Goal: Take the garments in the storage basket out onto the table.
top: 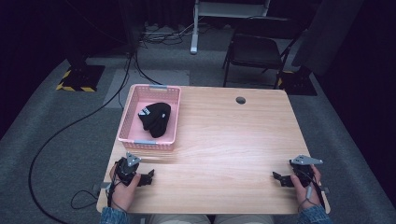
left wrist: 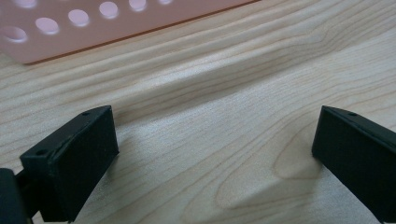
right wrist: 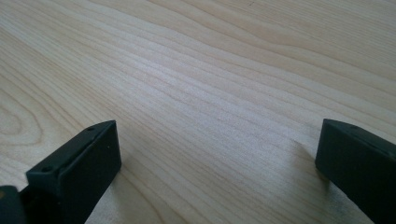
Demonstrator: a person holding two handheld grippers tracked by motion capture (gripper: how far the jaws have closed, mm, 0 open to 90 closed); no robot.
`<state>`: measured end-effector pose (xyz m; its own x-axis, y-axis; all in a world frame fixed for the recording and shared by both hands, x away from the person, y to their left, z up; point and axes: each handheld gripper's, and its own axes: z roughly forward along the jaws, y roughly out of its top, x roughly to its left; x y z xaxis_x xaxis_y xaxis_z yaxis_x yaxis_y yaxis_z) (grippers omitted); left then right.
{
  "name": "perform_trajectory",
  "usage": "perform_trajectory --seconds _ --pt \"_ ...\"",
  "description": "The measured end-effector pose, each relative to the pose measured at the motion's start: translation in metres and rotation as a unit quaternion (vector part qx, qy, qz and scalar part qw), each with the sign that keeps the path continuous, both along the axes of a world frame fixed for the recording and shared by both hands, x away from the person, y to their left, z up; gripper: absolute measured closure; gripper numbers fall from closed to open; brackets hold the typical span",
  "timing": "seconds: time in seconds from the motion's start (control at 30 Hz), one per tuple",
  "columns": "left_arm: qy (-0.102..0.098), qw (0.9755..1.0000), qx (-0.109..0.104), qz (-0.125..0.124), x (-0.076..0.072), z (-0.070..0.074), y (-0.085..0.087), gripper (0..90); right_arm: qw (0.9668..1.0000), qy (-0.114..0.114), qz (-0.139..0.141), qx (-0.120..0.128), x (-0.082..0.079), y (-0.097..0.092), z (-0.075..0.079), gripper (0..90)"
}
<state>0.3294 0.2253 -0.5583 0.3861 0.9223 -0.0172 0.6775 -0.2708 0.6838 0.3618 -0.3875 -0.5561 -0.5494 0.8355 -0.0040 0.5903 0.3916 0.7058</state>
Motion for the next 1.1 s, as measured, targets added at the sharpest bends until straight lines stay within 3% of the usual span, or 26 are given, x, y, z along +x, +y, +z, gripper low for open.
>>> perform_trajectory --seconds 0.97,1.1 --pt "0.001 1.0000 -0.002 0.003 -0.0001 0.0001 -0.0023 0.4 1.0000 0.000 0.007 0.001 0.0021 0.0007 -0.0001 0.1" --pt "-0.004 0.9999 -0.016 0.003 -0.0019 0.0030 -0.0022 4.1 1.0000 0.000 0.008 0.000 0.0023 0.0007 -0.0001 0.2"
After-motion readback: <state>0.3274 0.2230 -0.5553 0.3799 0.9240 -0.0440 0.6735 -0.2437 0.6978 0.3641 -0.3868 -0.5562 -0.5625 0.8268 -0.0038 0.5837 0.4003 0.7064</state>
